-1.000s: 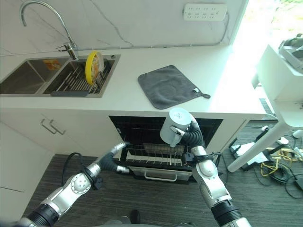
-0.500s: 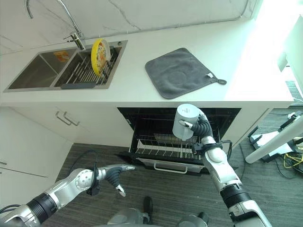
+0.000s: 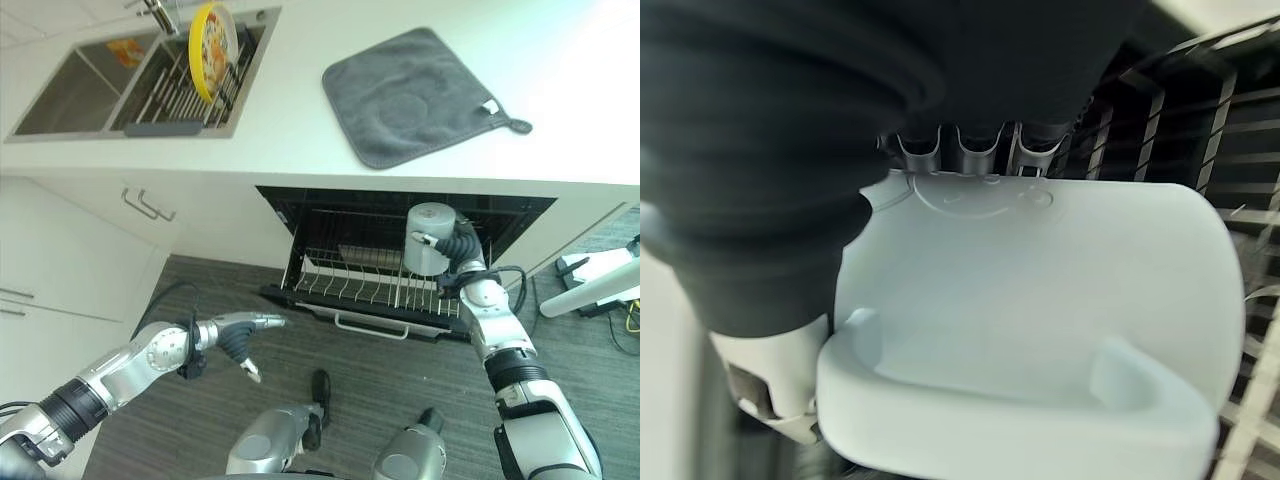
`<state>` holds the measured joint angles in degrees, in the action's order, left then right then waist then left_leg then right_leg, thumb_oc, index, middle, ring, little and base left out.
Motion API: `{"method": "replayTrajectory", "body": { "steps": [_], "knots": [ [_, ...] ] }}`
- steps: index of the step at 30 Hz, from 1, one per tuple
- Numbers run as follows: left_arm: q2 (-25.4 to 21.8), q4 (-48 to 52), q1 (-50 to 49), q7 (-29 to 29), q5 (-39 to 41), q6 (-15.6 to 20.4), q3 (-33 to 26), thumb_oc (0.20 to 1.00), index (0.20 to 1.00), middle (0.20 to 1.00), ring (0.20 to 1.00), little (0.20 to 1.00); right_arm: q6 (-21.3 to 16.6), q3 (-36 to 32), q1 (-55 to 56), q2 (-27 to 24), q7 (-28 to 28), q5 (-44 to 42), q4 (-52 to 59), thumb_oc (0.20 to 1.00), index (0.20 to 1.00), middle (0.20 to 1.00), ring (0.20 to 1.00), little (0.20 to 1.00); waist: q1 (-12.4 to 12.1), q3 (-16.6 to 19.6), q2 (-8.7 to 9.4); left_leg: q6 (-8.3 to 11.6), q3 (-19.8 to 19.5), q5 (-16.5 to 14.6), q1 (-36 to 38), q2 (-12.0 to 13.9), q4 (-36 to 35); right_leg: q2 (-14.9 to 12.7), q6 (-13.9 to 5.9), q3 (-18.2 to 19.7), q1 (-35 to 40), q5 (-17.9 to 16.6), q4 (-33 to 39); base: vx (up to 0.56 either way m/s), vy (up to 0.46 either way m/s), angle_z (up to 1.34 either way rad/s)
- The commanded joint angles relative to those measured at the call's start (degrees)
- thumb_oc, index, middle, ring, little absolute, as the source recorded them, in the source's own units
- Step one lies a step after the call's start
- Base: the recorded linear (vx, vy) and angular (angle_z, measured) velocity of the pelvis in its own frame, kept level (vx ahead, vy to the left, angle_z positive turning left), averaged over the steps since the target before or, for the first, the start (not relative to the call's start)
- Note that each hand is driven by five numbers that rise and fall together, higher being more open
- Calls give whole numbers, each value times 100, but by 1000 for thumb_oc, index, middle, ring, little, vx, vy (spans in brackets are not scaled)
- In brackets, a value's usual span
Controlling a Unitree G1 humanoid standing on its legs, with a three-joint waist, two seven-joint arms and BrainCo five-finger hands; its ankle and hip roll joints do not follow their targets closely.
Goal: Place the dishes in the dishwasher.
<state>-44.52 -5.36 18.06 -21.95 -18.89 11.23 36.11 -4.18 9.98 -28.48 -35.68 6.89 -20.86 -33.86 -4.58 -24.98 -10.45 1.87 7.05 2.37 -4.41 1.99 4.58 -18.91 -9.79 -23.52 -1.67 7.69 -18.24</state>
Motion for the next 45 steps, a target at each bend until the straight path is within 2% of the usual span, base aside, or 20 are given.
{"method": "replayTrajectory", "body": {
  "steps": [1,6,8,12,14,16,17,19,28,35,45],
  "knots": [
    [-438,565,59,494,378,393,-497,1000,1000,1000,1000,1000,-416,-224,-697,-120,233,107,-70,200,200,200,200,200,-191,-1,204,11,493,-586,-277,304,765,-91,113,334,-519,-145,-225,-134,-4,-1],
    [-549,727,68,670,444,525,-700,1000,1000,1000,1000,1000,-524,-384,-806,-136,443,149,-310,200,200,200,200,200,-240,-149,198,-18,489,-599,-449,297,829,-93,128,357,-720,-145,-327,-99,-21,2],
    [-643,933,4,1031,463,687,-926,1000,1000,1000,1000,1000,-671,-504,-805,-150,428,227,-467,200,200,200,200,200,-278,-249,185,-42,478,-608,-601,298,916,-103,149,390,-889,-119,-457,-79,-42,1],
    [-748,1130,-83,1277,510,942,-1210,1000,1000,1000,1000,1000,-671,-570,-801,-192,421,177,-482,200,200,200,200,200,-309,-290,163,-56,471,-614,-680,292,954,-103,166,402,-975,-86,-530,-26,-20,1],
    [-763,1292,-73,1297,484,1173,-1474,1000,1000,1000,1000,1000,-678,-640,-806,-170,387,162,-520,200,200,200,200,200,-336,-314,151,-60,452,-609,-733,272,951,-113,162,393,-1049,-75,-577,-28,-36,0],
    [-742,1310,-15,1239,488,1188,-1526,1000,1000,1000,1000,1000,-686,-643,-812,-138,398,149,-539,200,200,200,200,200,-341,-318,150,-61,448,-607,-748,266,946,-117,157,386,-1065,-75,-580,0,0,0],
    [-740,1308,63,1180,318,1224,-1537,1000,1000,1000,1000,1000,-709,-643,-822,-109,390,139,-558,200,200,200,200,200,-339,-337,154,-60,435,-604,-775,259,955,-123,152,386,-1095,-85,-593,0,0,0],
    [-741,1280,192,1435,-93,1353,-1453,1000,1000,1000,1000,1000,-720,-605,-883,-52,394,154,-594,200,200,200,200,200,-326,-360,168,-56,420,-598,-829,249,977,-123,149,414,-1165,-97,-626,0,0,0],
    [-609,833,1123,1756,-570,1135,-1114,1000,1000,1000,1000,1000,-614,-316,-1414,69,475,63,-703,200,200,200,200,200,-235,-481,222,-73,440,-567,-1257,252,1080,-57,152,571,-1704,-138,-773,-49,-12,-3],
    [-470,316,1882,1629,-855,831,-565,1000,1000,1000,1000,1000,-566,-103,-1945,163,553,46,-921,200,200,200,200,200,-129,-481,262,-59,455,-540,-1610,290,1175,45,168,734,-2127,-186,-847,-33,8,-4],
    [-402,-21,2589,1573,-777,682,-77,1000,1000,1000,1000,1000,-318,76,-2631,106,637,-11,-1208,200,200,200,200,200,-83,-481,229,-34,478,-475,-2064,308,1200,130,180,848,-2658,-236,-916,-23,9,-7]
  ]
}}
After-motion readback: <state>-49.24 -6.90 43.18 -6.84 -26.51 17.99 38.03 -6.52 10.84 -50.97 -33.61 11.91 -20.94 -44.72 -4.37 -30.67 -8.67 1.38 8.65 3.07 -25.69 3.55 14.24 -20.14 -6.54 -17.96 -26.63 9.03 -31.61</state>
